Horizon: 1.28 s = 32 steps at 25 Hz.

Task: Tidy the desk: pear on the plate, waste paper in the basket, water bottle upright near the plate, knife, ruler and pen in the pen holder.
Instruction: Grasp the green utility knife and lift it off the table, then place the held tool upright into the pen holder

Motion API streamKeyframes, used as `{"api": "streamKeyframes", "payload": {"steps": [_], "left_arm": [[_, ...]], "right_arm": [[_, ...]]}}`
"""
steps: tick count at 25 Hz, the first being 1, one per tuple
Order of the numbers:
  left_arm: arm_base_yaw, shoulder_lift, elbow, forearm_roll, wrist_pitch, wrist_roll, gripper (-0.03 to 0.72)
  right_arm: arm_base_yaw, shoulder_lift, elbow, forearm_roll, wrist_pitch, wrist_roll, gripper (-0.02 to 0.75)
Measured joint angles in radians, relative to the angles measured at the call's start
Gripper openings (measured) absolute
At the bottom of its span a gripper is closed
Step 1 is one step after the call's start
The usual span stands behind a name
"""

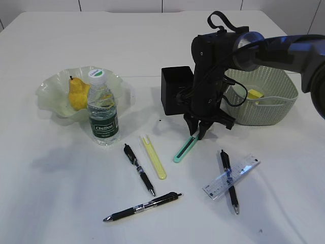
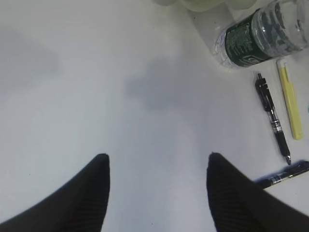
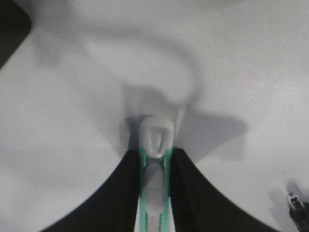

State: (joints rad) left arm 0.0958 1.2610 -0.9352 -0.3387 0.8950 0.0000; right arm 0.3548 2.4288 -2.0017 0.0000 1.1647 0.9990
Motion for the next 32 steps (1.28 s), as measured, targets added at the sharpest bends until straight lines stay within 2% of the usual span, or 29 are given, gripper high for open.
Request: {"api": "streamKeyframes", "payload": {"steps": [12, 23, 32], "left_arm": [[0.0, 0.0, 0.0, -0.002, -0.002, 0.0, 0.449], [0.0, 0.0, 0.0, -0.006, 0.005, 0.0, 0.449], [0.0, 0.0, 0.0, -0.007, 0.038, 0.0, 0.449]], "right_arm": [[0.0, 0.0, -0.011, 0.04, 0.047, -0.195, 0.135], [0.0, -0.021, -0.231, 0.061, 0.056, -0.402, 0.134], [0.0, -0.133, -0.248, 0.047, 0.068, -0.524, 0.134]]}}
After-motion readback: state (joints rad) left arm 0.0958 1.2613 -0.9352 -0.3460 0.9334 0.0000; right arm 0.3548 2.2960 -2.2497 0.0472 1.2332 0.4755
